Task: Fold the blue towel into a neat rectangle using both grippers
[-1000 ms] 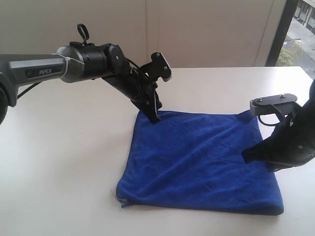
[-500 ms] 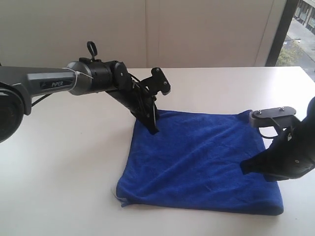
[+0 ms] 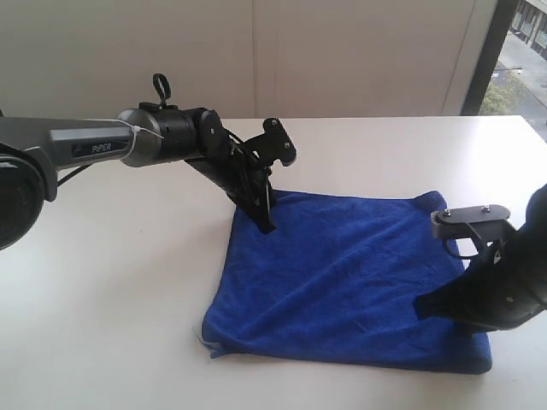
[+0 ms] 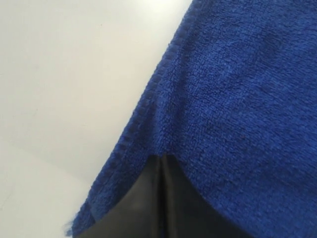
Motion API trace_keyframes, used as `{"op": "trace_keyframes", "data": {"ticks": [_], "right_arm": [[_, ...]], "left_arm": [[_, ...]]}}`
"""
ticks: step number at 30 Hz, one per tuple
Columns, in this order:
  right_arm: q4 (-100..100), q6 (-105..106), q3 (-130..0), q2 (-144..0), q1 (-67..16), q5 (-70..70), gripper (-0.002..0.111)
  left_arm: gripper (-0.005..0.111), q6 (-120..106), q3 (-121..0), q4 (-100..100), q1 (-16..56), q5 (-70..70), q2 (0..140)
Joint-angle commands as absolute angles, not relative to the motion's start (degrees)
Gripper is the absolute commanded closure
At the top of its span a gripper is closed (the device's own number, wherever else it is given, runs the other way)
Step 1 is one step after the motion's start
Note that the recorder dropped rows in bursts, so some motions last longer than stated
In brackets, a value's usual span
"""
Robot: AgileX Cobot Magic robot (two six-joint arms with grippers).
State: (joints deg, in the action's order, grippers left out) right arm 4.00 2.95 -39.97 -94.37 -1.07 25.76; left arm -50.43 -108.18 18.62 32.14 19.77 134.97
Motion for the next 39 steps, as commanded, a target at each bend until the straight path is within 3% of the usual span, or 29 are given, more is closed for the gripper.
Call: {"op": "trace_keyframes", "data": {"ticks": [1, 14, 39], "right_arm": [[4.28, 2.78, -39.11, -96.41, -1.14, 26.40, 0.108], [-4.49, -4.98, -39.22, -96.54, -1.14, 35.36, 0.108], [3.94, 2.48, -38.28, -85.96, -2.96, 29.91, 0.108]], "left_arm": [[0.107, -50.00, -108.11, 18.79, 32.11, 20.99, 135.39], [0.107, -49.73, -108.11, 16.43, 32.11, 21.22, 135.39], [0.107, -48.40, -108.11, 17.03, 32.11, 19.05, 130.16]]}}
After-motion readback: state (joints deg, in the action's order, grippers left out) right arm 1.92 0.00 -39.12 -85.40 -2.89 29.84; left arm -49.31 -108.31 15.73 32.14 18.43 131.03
